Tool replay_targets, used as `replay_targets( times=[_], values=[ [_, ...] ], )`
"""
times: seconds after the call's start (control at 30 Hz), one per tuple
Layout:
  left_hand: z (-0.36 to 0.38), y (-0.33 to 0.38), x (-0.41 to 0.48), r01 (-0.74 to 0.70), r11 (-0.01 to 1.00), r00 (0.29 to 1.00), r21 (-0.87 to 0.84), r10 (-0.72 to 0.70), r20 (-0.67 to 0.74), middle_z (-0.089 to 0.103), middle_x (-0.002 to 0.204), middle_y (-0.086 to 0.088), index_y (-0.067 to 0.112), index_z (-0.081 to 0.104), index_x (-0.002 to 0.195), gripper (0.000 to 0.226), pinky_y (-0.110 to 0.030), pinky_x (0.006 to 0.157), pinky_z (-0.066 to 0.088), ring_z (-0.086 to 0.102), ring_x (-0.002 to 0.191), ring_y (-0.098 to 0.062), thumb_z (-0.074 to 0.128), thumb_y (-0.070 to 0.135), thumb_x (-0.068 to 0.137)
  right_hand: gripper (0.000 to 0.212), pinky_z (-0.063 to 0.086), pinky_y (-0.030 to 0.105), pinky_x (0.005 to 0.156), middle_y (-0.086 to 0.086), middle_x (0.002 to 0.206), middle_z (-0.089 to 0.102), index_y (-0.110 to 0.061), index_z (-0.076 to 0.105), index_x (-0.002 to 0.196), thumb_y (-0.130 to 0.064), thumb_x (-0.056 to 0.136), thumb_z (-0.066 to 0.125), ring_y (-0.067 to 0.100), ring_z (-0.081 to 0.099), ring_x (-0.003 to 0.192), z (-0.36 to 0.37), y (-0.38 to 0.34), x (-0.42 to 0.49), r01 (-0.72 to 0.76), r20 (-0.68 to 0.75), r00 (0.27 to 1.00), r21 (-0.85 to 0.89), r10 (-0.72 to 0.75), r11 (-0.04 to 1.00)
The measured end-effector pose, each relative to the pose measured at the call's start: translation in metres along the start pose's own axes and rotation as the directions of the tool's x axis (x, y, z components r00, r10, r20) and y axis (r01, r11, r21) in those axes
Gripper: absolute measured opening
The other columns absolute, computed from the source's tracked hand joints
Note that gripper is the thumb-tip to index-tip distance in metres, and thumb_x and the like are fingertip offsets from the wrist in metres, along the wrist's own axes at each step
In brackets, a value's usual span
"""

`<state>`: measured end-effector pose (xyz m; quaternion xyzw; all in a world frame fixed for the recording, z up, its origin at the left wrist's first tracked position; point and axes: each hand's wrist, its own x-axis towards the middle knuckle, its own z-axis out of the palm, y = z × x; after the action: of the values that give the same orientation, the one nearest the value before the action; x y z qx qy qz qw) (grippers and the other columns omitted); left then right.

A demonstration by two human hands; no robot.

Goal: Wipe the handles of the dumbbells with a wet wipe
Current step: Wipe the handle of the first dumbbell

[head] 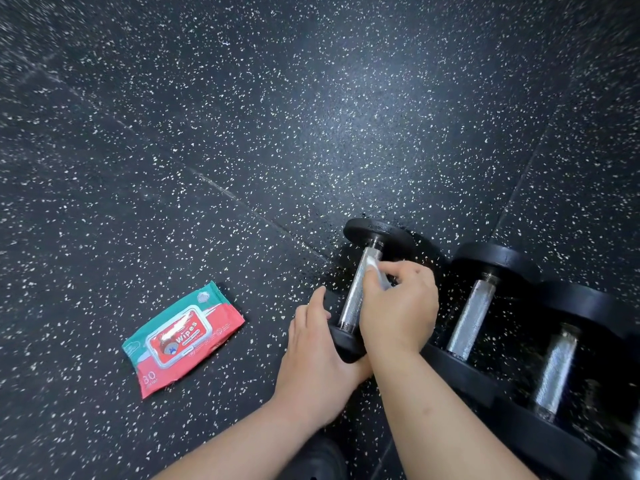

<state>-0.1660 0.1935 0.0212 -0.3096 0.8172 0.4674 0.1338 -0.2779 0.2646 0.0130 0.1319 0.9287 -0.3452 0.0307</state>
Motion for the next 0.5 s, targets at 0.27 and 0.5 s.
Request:
replay_targets(
  times=[0.27, 0.5],
  values=[
    [-0.001, -0.001, 0.001, -0.01, 1.0, 1.0, -0.011, 0.01, -0.019, 0.035, 0.128, 0.024, 0.042, 0.009, 0.16, 0.124, -0.04, 0.105, 0.049, 0.04, 0.13, -0.004, 0.075, 0.082, 0.062, 0.006, 0.053, 0.02, 0.081, -0.019, 0.085, 0.075, -0.033, 0.079, 0.097, -0.033, 0.097, 0.073, -0.003, 0.068, 0.082, 0.001, -0.002, 0.011, -0.112, 0.036, 0.994, 0.19, 0.107, 0.975],
    [0.0, -0.001, 0.001, -0.011, 1.0, 1.0, -0.003, 0.011, -0.016, 0.035, 0.127, 0.024, 0.042, 0.008, 0.16, 0.126, -0.039, 0.106, 0.048, 0.039, 0.13, -0.003, 0.071, 0.083, 0.059, 0.007, 0.041, 0.004, 0.072, -0.019, 0.075, 0.07, -0.029, 0.076, 0.09, -0.023, 0.091, 0.073, -0.009, 0.063, 0.075, -0.003, 0.0, 0.004, -0.147, 0.075, 0.988, 0.196, 0.134, 0.97]
  ],
)
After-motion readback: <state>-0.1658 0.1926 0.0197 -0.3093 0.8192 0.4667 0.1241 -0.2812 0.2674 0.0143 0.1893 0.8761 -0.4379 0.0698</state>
